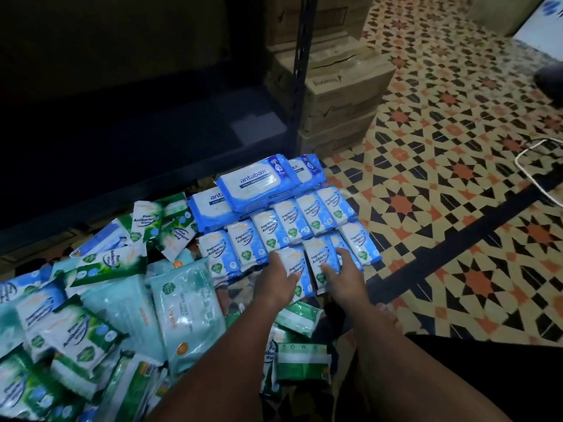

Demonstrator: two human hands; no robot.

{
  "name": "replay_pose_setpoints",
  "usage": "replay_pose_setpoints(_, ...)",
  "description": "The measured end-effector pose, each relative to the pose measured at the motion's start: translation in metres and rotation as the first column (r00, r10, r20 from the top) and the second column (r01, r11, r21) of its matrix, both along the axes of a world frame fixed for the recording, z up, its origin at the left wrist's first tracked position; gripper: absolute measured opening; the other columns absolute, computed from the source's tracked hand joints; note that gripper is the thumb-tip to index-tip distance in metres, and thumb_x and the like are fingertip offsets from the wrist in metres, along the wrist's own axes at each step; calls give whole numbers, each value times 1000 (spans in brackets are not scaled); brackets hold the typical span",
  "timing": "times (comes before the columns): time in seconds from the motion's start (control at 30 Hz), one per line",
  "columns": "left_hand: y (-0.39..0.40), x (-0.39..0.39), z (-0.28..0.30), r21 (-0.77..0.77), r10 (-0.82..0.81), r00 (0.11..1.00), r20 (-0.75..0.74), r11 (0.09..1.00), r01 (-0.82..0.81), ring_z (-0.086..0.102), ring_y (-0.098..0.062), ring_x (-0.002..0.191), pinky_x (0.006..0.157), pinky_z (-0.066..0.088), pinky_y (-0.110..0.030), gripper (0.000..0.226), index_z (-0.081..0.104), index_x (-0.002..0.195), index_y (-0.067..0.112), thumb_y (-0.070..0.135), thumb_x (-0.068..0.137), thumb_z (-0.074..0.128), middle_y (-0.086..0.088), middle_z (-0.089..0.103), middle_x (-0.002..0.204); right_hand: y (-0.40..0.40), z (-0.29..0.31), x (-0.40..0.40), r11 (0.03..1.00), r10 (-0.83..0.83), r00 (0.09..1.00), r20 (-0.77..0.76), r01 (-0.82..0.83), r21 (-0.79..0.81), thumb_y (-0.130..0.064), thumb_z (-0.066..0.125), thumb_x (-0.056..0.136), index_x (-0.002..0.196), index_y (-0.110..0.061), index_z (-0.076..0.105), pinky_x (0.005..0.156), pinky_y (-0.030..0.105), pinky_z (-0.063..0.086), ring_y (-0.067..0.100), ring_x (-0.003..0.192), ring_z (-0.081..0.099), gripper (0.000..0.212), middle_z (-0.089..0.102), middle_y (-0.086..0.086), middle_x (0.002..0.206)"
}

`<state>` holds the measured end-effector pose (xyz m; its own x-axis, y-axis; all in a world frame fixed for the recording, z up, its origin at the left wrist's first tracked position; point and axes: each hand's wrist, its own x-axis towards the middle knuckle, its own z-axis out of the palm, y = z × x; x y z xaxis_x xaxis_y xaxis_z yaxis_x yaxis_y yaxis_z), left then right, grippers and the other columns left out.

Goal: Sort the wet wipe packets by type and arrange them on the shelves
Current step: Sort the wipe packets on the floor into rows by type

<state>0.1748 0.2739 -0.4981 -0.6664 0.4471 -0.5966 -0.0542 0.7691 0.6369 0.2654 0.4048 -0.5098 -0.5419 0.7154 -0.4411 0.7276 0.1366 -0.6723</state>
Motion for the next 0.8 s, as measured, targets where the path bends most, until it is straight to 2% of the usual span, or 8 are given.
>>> replay_pose_setpoints(0.1, -4, 0, -13, -12, 55, 996, 67, 998, -54, 51, -38, 131, 104, 48, -46, 88, 9, 158, 13, 46, 96, 62, -17, 41, 154, -2, -6, -1, 999, 47, 998, 45, -48, 15, -39, 57, 100, 135, -33, 40, 79, 41, 53, 29, 94, 65, 39, 65, 11, 124)
replay_pose_setpoints(0.17, -8, -3, -21, 14, 100, 982, 163, 995, -104, 67, -38, 105, 85, 59, -51, 83, 18, 150, 23, 51, 90, 67, -13, 46, 147, -4, -8, 0, 998, 55, 996, 70, -57, 21, -40, 57, 100, 131, -33, 40, 77, 42, 54, 27, 84, 65, 36, 67, 10, 112)
replay_pose_setpoints(0.23, -12, -4, -22, 70, 184, 940, 288, 975, -212, 71, -41, 85, 65, 62, -52, 79, 18, 151, 25, 39, 93, 70, -11, 34, 154, -8, -9, 1, 997, 61, 993, 99, -65, 39, -39, 57, 100, 130, -32, 40, 73, 41, 53, 23, 74, 62, 35, 65, 6, 94)
replay_pose_setpoints(0.33, -14, -3, -18, 77, 184, 911, 369, 971, -227, 71, -45, 71, 56, 61, -49, 64, 27, 144, 24, 29, 96, 69, -15, 28, 158, -13, -11, 3, 992, 70, 991, 113, -81, 97, -38, 56, 101, 134, -29, 42, 75, 41, 52, 23, 76, 61, 38, 63, 5, 90)
replay_pose_setpoints(0.43, -14, -6, -18, 65, 189, 931, 314, 974, -219, 70, -40, 55, 54, 61, -50, 47, 37, 123, 16, 33, 95, 70, -21, 56, 126, -15, -10, 1, 975, 87, 983, 162, -118, 188, -38, 54, 102, 146, -24, 43, 88, 40, 46, 31, 106, 59, 47, 59, 14, 127)
replay_pose_setpoints(0.5, -14, -6, -21, 59, 205, 942, 264, 972, -227, 69, -39, 52, 52, 60, -51, 41, 42, 112, 11, 34, 94, 71, -23, 65, 103, -16, -8, -1, 947, 112, 965, 237, -176, 267, -40, 51, 103, 150, -24, 41, 89, 41, 45, 34, 114, 57, 51, 48, 12, 139)
replay_pose_setpoints(0.67, -15, -1, -28, 85, 251, 950, 185, 959, -270, 67, -37, 47, 49, 58, -54, 34, 45, 92, 14, 32, 91, 74, -20, 67, 84, -19, -9, -5, 910, 112, 936, 333, -232, 344, -45, 47, 103, 146, -28, 43, 71, 36, 46, 31, 94, 61, 46, 41, 6, 129)
replay_pose_setpoints(0.8, -15, 0, -34, 61, 199, 977, 78, 977, -204, 67, -30, 44, 56, 61, -47, 35, 45, 91, 18, 40, 92, 71, -12, 68, 76, -16, -9, -11, 905, 109, 932, 345, -237, 354, -46, 47, 103, 149, -32, 39, 72, 35, 44, 29, 104, 61, 48, 48, 6, 130)
